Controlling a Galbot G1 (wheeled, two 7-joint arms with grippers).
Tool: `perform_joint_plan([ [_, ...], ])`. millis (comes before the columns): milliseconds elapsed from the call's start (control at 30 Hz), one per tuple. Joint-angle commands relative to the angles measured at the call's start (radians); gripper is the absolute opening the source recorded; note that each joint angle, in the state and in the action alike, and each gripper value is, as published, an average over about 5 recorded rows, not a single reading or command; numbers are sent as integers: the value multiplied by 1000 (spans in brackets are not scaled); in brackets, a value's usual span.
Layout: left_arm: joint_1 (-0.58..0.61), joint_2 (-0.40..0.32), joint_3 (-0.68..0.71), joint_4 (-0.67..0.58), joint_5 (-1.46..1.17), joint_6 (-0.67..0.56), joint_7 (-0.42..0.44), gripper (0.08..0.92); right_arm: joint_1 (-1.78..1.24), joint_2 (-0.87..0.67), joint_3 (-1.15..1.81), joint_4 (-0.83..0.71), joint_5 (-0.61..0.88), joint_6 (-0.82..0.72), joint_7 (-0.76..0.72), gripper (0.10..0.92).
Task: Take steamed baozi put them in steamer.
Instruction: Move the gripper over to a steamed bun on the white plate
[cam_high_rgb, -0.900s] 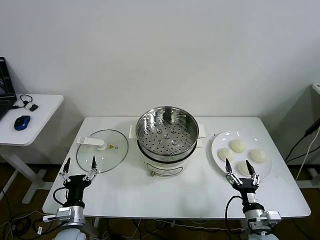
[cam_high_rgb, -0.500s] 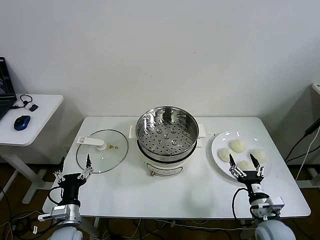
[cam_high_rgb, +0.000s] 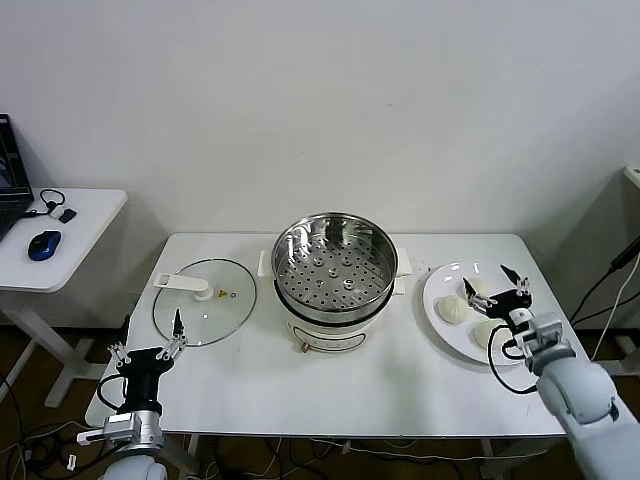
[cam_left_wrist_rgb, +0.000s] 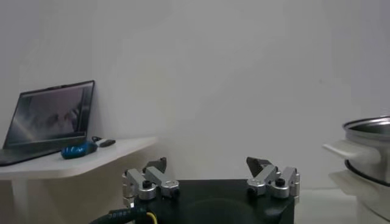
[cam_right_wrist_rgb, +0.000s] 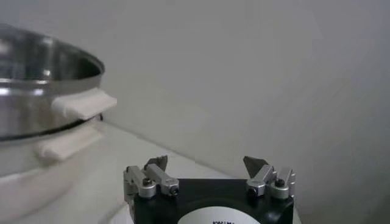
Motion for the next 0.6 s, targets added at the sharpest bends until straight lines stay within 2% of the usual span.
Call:
perform_joint_plan([
  [33,4,-10,10,0,0,-7,-1,823,248,-297,-178,-78,-153,-118,-297,823],
  [200,7,-11,24,6,4,-16,-2,823,420,-376,-354,-149,-229,-52,-408,823],
  [333,7,-11,38,10,8,-19,-1,823,695,-401,-638,-235,-266,26,-495,823],
  [600,6,-6,47,22,12,-24,-2,823,1266,-308,-1279,-416,-201,138,-643,823],
])
